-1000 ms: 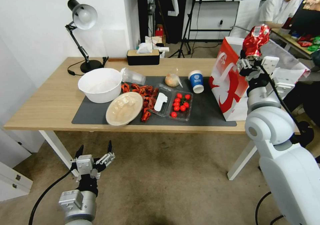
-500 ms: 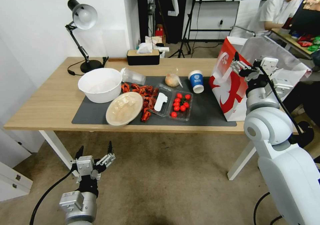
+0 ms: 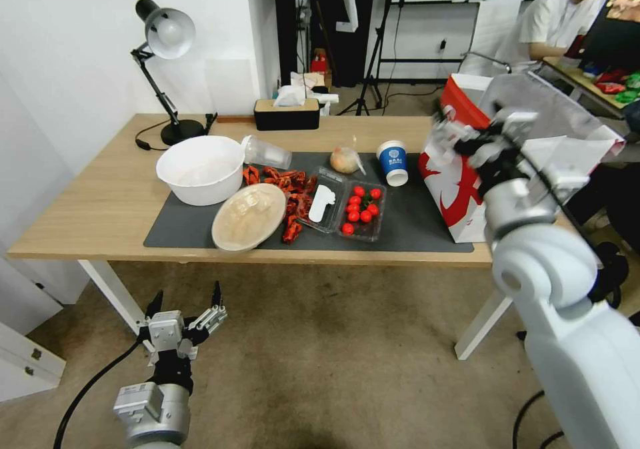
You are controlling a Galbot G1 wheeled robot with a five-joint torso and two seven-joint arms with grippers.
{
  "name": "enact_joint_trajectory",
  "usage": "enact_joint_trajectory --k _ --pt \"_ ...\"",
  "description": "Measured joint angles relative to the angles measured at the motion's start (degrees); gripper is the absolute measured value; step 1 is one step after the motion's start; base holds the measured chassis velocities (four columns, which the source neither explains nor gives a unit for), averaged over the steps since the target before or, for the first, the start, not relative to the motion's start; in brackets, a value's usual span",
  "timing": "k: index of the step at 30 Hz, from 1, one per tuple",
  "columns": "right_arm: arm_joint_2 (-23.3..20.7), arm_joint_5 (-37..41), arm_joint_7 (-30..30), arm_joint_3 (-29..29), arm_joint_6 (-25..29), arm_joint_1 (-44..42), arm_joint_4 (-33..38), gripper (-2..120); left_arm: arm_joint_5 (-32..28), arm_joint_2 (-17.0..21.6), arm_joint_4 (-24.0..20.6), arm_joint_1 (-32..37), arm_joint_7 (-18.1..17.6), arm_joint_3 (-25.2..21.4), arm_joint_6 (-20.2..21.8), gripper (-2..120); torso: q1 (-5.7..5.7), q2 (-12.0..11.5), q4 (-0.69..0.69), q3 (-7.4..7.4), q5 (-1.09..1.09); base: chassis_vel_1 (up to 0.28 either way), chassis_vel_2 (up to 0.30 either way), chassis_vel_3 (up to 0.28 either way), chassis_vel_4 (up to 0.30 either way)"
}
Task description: Pick up the trash from the table and place it into the takeout bag.
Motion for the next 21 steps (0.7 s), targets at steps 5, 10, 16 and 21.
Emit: enact_joint_trajectory --k 5,10,16,21 --pt "1.33 -6.87 -1.2 -1.05 10.98 -12.51 0.08 100 -0.88 0.67 0.26 -0.05 1.43 -0.67 -0.96 100 0.0 0.0 0.0 0.0 -0.02 0.0 0.0 0.0 0.0" --pt "3.55 -10.42 -0.3 -1.7 19.59 -20.34 -1.85 100 -1.27 0.9 0.56 -0.14 2.16 -0.59 -1.57 100 0.0 0.01 0.01 0.0 -0.01 0.0 0.0 0.0 0.0" --pt "6.26 -14.62 -1.06 -1.79 34.73 -30.05 -7.28 100 -1.83 1.42 1.43 -0.47 3.17 -0.33 -2.59 100 0.0 0.01 0.01 0.0 0.0 0.0 0.0 0.0 0.0" --pt "7.8 -14.74 -2.13 -2.09 41.54 -34.49 -10.87 100 -1.95 1.92 3.11 -1.12 3.97 -0.13 -3.48 100 0.01 0.01 0.01 0.0 -0.01 0.0 0.0 0.0 0.0"
